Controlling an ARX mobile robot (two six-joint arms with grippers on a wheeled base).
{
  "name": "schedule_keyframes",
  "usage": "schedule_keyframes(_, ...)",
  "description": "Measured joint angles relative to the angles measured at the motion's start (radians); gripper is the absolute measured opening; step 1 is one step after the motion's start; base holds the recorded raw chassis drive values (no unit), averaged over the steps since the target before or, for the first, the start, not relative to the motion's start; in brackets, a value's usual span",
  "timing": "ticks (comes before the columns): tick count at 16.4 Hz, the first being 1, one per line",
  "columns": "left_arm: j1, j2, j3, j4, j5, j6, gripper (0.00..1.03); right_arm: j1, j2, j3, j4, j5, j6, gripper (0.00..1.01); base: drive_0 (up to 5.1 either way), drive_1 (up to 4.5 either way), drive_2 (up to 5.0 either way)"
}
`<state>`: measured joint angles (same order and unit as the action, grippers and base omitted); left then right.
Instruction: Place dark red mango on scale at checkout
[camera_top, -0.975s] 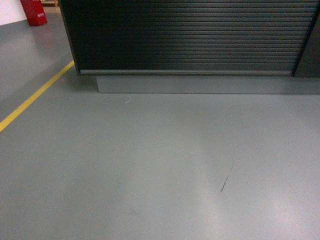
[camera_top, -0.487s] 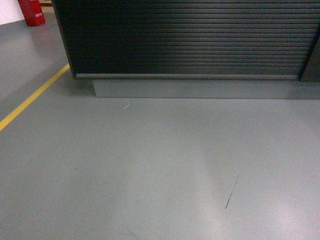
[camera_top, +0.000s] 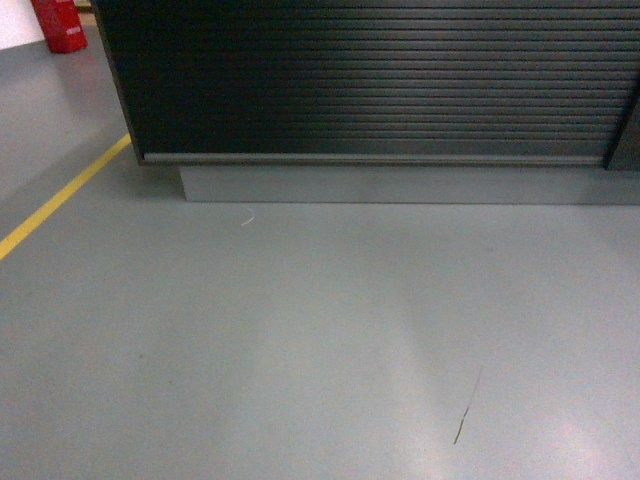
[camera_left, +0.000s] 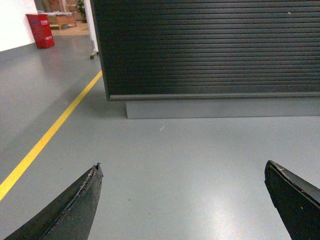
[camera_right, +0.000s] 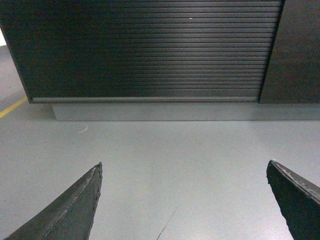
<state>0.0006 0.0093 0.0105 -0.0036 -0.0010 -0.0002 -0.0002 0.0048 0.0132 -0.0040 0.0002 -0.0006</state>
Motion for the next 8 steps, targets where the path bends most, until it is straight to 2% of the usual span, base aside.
schedule_keyframes(8, 0.000, 0.000, 0.000, 0.000, 0.000, 0.000, 0.98, 0.000, 0.000, 0.000, 0.000, 0.000, 0.000, 0.98, 0.1, 3.03, -2.9)
